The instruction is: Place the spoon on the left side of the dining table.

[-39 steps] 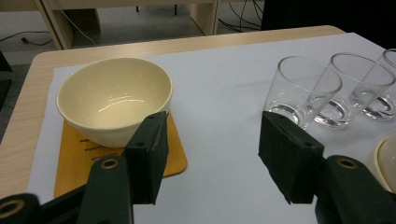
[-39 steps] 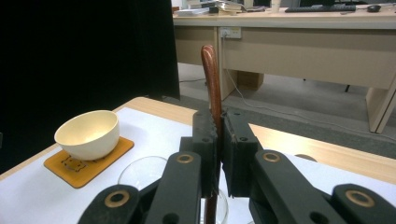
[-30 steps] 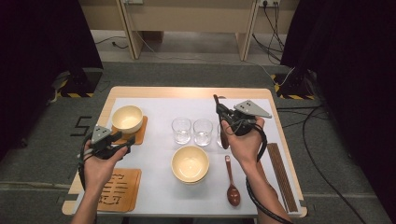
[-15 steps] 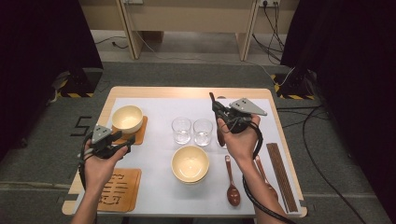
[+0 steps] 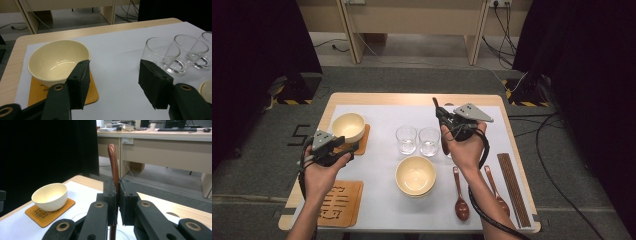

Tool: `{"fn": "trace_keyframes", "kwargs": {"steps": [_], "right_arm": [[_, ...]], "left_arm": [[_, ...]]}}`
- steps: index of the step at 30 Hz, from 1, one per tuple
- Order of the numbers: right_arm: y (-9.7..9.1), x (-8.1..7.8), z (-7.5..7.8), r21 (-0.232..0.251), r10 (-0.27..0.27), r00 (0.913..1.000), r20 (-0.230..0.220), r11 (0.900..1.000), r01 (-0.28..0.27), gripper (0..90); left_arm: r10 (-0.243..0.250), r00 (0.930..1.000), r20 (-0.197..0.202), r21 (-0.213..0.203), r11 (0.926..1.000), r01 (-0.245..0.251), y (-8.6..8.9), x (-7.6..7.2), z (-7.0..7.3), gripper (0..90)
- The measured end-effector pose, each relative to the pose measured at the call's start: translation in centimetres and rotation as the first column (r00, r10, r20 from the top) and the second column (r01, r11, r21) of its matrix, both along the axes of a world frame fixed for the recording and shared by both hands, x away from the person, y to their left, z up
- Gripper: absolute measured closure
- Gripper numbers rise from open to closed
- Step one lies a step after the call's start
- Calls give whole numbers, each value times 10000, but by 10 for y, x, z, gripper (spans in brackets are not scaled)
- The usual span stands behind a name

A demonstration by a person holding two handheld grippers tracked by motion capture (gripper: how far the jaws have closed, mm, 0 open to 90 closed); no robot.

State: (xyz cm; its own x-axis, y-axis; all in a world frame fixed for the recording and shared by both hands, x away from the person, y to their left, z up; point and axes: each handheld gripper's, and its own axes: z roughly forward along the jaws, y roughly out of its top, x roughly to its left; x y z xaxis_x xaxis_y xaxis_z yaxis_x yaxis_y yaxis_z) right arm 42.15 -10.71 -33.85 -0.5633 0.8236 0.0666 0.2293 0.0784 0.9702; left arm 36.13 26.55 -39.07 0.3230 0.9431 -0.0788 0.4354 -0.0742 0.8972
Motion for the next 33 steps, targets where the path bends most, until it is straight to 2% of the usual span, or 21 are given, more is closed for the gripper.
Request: {"fn": "trace_keyframes", "kwargs": {"steps": [8,14,20,23,26,33], "right_arm": [[6,1,-1,-21,102,9999,68,9999,-102,848],[11,2,1,21,164,9998,128,9999,-165,848],[14,3,2,37,153,9996,240,9999,-154,847],[15,4,3,35,174,9995,262,9998,-175,847],[18,4,3,32,223,9994,283,9997,-224,847],[20,5,2,-25,288,9992,267,9996,-287,847]], "left_arm": [[-329,9991,273,-165,9993,333,-8,11,16,412],[-888,9951,429,-449,9949,907,-25,25,31,416],[-1259,9895,704,-502,9903,1296,-44,40,44,417],[-1598,9836,833,-448,9855,1639,-54,47,52,416],[-1972,9752,1006,-632,9769,2041,-68,56,65,426],[-2275,9685,1013,-821,9683,2361,-90,72,79,426]]}}
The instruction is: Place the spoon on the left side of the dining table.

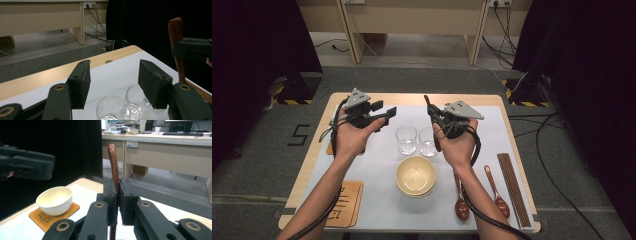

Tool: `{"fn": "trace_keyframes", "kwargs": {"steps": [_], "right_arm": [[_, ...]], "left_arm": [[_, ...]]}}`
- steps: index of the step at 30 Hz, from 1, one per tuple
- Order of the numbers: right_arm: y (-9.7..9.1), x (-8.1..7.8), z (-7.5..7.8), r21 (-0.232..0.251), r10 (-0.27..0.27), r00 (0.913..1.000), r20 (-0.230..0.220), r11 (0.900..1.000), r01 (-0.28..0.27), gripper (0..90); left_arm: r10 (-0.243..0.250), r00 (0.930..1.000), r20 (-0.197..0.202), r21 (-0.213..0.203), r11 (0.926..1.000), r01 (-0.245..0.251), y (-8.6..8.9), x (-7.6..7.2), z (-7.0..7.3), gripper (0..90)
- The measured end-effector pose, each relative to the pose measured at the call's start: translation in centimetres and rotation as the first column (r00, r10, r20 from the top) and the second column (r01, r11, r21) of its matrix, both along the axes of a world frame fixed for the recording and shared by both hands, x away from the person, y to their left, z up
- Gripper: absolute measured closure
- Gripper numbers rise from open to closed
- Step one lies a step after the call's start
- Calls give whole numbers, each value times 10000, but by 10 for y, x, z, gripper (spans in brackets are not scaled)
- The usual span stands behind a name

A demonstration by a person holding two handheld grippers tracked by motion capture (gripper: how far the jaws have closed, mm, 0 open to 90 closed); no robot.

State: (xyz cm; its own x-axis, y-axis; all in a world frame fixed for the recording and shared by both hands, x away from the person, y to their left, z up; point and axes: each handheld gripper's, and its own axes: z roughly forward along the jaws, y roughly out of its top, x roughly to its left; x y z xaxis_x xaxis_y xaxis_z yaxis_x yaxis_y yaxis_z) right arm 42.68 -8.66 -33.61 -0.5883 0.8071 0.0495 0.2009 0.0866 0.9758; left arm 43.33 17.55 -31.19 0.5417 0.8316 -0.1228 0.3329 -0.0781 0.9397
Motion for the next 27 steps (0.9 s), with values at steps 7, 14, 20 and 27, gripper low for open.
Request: {"fn": "trace_keyframes", "kwargs": {"steps": [7,14,20,27], "right_arm": [[3,2,0,8,46,10000,-35,10000,-46,847],[7,4,1,19,86,10000,-36,10000,-86,847],[9,5,0,18,93,10000,-10,10000,-93,847],[10,6,1,-40,78,10000,26,10000,-78,847]], "left_arm": [[-521,9986,6,-535,9972,521,-21,12,18,433],[-810,9967,19,-685,9944,810,-38,19,30,438],[-1087,9940,-94,-693,9918,1078,-53,23,31,442],[-1325,9905,-377,-949,9872,1285,-62,29,24,492]]}}
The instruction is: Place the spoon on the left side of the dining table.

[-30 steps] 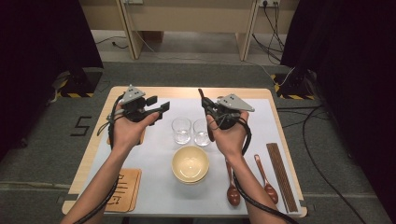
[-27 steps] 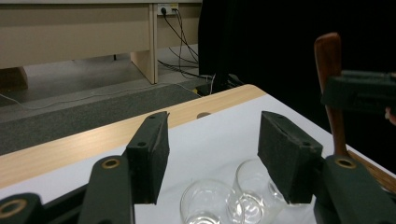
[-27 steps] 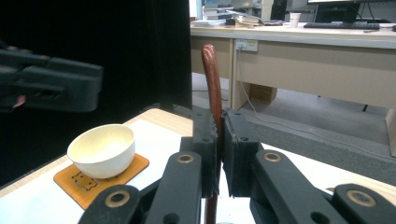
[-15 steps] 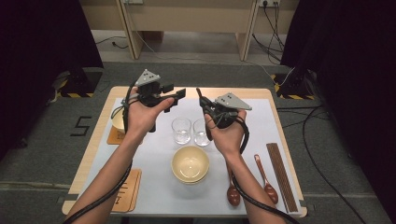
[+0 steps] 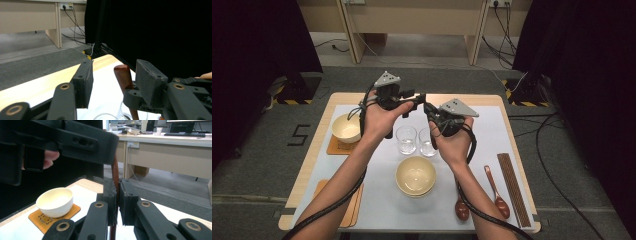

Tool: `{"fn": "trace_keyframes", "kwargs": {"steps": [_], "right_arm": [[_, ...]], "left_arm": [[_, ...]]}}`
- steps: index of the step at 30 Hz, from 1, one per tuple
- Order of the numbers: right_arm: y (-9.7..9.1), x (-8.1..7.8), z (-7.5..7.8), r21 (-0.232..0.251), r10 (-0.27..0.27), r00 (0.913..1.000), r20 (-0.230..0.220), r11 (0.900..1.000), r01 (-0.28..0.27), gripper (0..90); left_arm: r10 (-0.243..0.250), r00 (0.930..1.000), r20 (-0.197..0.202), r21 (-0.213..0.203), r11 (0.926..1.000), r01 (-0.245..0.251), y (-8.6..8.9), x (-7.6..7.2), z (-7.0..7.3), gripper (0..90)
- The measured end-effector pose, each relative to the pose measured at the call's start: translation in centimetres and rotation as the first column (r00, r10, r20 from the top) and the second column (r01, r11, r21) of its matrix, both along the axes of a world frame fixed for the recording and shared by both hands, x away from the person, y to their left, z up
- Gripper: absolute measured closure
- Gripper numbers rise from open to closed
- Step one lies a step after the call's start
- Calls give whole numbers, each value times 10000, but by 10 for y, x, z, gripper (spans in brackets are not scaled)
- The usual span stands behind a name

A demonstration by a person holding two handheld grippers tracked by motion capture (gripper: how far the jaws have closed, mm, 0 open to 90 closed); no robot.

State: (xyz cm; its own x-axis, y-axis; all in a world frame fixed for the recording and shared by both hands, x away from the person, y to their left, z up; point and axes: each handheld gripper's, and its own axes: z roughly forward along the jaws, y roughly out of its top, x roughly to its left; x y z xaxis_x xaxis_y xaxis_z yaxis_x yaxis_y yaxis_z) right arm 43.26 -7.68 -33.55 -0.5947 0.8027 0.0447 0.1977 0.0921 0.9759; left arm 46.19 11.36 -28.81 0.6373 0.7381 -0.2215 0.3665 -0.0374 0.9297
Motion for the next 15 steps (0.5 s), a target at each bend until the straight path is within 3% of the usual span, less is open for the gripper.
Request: {"fn": "trace_keyframes", "kwargs": {"steps": [15], "right_arm": [[5,-2,2,-83,12,9997,242,10000,-10,848]], "left_arm": [[-357,9988,-329,-399,9986,344,-3,2,-4,696]]}}
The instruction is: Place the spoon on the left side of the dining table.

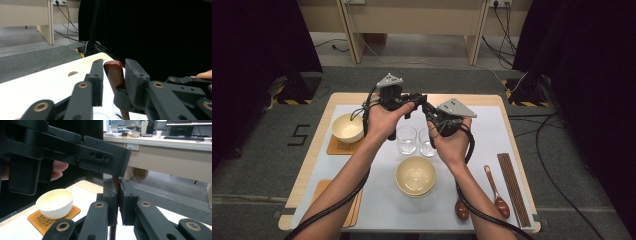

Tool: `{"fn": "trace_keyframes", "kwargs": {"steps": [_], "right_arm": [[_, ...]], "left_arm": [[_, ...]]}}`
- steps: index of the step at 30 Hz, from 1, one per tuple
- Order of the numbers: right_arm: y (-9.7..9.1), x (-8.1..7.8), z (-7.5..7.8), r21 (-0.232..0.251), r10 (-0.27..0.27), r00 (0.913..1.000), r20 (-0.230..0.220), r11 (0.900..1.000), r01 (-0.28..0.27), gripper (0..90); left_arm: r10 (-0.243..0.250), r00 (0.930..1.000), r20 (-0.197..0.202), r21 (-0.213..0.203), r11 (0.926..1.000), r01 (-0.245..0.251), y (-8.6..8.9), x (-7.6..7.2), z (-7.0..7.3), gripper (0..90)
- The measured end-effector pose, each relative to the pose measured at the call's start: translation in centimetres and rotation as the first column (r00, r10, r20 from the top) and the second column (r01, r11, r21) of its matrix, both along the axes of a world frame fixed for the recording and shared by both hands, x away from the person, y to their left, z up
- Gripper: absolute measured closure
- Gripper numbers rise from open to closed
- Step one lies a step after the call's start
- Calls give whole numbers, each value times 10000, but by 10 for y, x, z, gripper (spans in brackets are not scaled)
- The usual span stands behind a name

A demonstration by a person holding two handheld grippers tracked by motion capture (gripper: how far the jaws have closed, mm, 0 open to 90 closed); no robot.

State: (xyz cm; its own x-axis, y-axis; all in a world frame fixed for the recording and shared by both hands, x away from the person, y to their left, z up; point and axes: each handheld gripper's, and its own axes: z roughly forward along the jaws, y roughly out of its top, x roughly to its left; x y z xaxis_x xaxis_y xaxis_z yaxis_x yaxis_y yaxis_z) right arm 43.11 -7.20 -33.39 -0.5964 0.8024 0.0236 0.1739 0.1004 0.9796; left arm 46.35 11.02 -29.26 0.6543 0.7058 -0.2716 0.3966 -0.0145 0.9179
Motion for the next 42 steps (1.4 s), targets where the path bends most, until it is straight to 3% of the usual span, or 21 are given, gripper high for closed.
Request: {"fn": "trace_keyframes", "kwargs": {"steps": [7,11,13,17,24,42], "right_arm": [[1,0,1,84,-26,10000,35,10000,26,846],[1,1,2,68,-54,10000,82,10000,53,832],[1,1,1,-40,-62,9998,-172,10000,62,751],[0,0,-1,-175,-113,9996,-240,9998,109,712],[-5,-4,-2,-228,-23,9994,-344,9997,15,658],[-25,-14,-13,-517,-102,9971,-748,9986,64,634]], "left_arm": [[41,10000,64,-304,9995,-39,-1,-3,2,738],[125,9992,384,-131,9998,-120,-4,-6,3,743],[210,9978,624,-32,9998,-208,-4,-7,5,744],[489,9932,1057,262,9983,-520,-1,-9,9,744],[878,9859,1424,460,9944,-952,7,-9,13,744],[1429,9742,1749,519,9867,-1540,28,-12,14,744]]}}
